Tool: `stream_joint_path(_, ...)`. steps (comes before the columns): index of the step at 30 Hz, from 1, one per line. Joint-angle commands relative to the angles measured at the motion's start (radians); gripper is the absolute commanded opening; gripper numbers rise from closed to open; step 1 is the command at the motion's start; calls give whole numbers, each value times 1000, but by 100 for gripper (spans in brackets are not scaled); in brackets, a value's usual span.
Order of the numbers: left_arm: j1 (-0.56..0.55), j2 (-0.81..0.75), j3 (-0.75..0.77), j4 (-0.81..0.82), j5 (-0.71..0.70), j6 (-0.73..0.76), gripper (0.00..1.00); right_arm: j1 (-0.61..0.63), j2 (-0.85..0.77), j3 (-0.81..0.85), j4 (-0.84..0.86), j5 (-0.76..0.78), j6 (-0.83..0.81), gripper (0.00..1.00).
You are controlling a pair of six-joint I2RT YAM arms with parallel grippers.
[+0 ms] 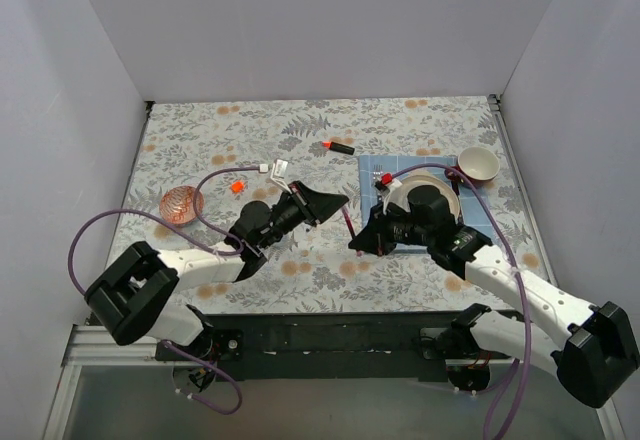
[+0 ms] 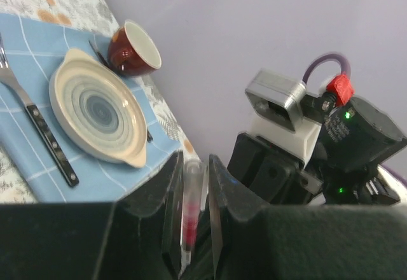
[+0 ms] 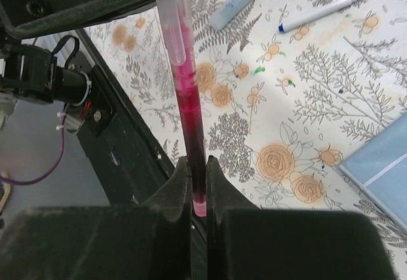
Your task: Insert the pens into the pen caps
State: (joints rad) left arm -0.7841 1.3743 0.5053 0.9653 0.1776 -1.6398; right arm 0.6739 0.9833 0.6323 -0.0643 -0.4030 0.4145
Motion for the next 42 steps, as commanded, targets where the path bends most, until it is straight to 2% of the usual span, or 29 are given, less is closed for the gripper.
stream_joint_path(1, -158, 91, -80, -77, 393, -86, 0, -120, 67, 233, 538, 139, 14, 1)
stream_joint_path(3, -170, 106, -62, -89, 384, -71, 0, -120, 103, 253, 544, 93, -3, 1)
stream_joint_path(8, -188, 135, -47, -102, 376, -60, 0, -135, 107, 218, 574, 113, -19, 1)
stream_joint_path(11, -182, 95, -50, -140, 352, -57, 0, -148, 98, 207, 566, 106, -19, 1)
stream_joint_path(15, -117, 3, 38, -357, 307, 7, 0, -146, 75, 156, 529, 24, 13, 1)
stream_joint_path(16, -65, -13, 95, -469, 301, 36, 0, -148, 52, 129, 529, 4, 32, 1)
stream_joint_path(18, 1, -40, 148, -565, 306, 61, 0, -146, 2, 37, 532, -66, 62, 1)
stream_joint_path(19, 66, -44, 203, -645, 312, 96, 0, -148, -20, 8, 526, -82, 94, 13)
stream_joint_path(20, 92, -47, 231, -696, 309, 118, 0, -146, -44, -49, 518, -114, 105, 21)
stream_joint_path(21, 120, -52, 269, -750, 287, 142, 0, -146, -96, -71, 483, -123, 112, 35)
stream_joint_path(25, 248, -35, 415, -1014, 269, 274, 0, -148, -253, -140, 328, -119, 98, 59)
stream_joint_path(30, 327, 54, 646, -1302, 139, 495, 0, -148, -411, -174, 192, -69, 93, 68)
stream_joint_path(33, 358, 143, 752, -1448, 5, 575, 0, -146, -436, -183, 149, -54, 90, 75)
stream_joint_path(37, 379, 271, 861, -1641, -199, 636, 0, -148, -437, -172, 84, -27, 66, 77)
stream_joint_path(38, 381, 304, 872, -1657, -255, 641, 0, -146, -434, -168, 68, -36, 58, 78)
stream_joint_path(42, 394, 348, 883, -1686, -297, 647, 0, -146, -433, -141, 32, -56, 35, 78)
